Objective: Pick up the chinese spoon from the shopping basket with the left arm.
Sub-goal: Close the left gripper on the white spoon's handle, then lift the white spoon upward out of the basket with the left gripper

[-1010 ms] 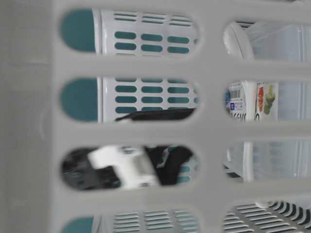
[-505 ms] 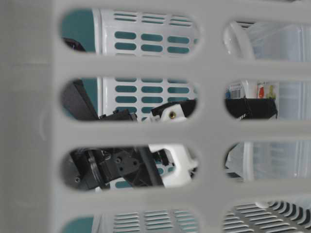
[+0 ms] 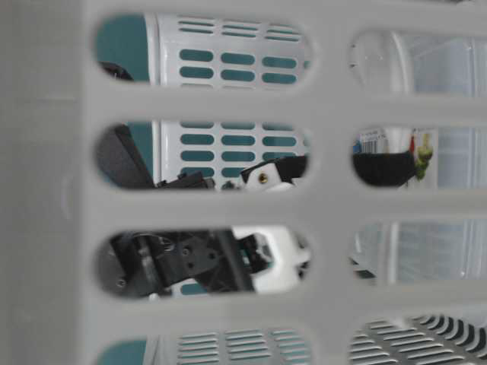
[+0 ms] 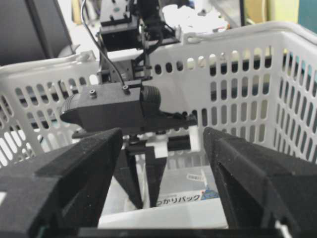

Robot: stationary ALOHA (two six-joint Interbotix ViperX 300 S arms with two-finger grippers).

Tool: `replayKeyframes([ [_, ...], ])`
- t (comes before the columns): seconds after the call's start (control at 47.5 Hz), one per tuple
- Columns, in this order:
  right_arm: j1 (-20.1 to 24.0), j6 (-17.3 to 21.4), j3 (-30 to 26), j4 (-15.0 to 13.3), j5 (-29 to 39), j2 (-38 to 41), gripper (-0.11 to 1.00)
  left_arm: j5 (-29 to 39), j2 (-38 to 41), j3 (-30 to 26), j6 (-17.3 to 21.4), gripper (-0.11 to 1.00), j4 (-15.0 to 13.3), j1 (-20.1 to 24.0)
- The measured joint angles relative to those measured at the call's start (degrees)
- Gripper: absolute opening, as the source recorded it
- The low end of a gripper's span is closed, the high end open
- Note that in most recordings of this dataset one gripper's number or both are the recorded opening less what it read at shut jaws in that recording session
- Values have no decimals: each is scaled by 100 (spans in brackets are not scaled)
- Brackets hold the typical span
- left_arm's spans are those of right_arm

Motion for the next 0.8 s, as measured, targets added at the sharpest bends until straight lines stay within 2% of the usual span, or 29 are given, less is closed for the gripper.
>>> replayKeyframes([
  [0.168,0,0,0,0,9,0,65,519,-272,-378,-9,13,9,88],
  [0.358,0,-9,0,0,9,0,65,1626,-659,-1248,-62,13,0,62],
  [0.505,0,-9,0,0,9,-9,65,2145,-800,-1881,-97,13,0,18],
  [0.61,0,-9,0,0,0,-9,65,2250,-835,-2118,-132,13,0,18],
  [0.8,9,-9,0,0,0,-9,65,2285,-835,-2162,-114,13,0,9],
])
